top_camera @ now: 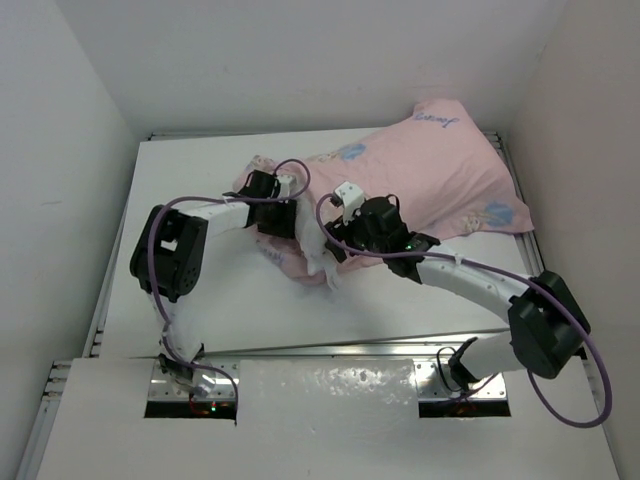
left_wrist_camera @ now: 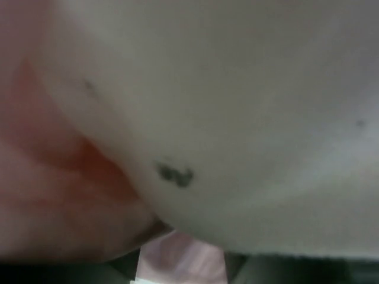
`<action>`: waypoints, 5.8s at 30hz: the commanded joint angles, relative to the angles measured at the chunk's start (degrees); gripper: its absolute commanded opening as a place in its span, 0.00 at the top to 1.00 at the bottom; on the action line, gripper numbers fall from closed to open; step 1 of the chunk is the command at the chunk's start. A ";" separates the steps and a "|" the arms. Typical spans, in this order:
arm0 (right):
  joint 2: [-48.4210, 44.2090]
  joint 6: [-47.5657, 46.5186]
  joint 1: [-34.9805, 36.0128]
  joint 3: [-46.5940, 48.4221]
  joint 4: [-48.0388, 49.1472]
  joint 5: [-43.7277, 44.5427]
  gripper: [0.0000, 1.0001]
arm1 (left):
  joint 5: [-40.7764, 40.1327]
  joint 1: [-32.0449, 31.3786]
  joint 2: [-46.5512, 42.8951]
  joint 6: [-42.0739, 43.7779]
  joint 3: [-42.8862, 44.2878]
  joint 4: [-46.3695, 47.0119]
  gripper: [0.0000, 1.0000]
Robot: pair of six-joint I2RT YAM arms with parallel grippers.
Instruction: Put the pillow into the pillowcase
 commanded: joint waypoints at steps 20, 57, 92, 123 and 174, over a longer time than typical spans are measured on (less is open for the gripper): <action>17.77 22.42 -6.01 9.32 24.47 1.18 1.00 | 9.77 -0.12 -16.74 23.85 1.95 -19.42 1.00; 29.12 17.00 -1.18 20.64 22.77 -13.38 0.28 | 35.56 12.28 -3.92 20.88 44.76 -38.69 1.00; -9.21 42.38 -60.06 -19.32 7.61 2.83 0.16 | -3.50 24.67 -19.98 37.37 19.13 -30.07 0.10; 14.09 60.68 -64.90 -29.71 47.87 -1.03 1.00 | 6.68 22.74 -1.01 28.00 0.27 -4.14 1.00; 5.40 46.64 -64.99 -30.68 52.02 -12.10 1.00 | 1.59 30.38 -22.10 26.06 5.82 -9.49 1.00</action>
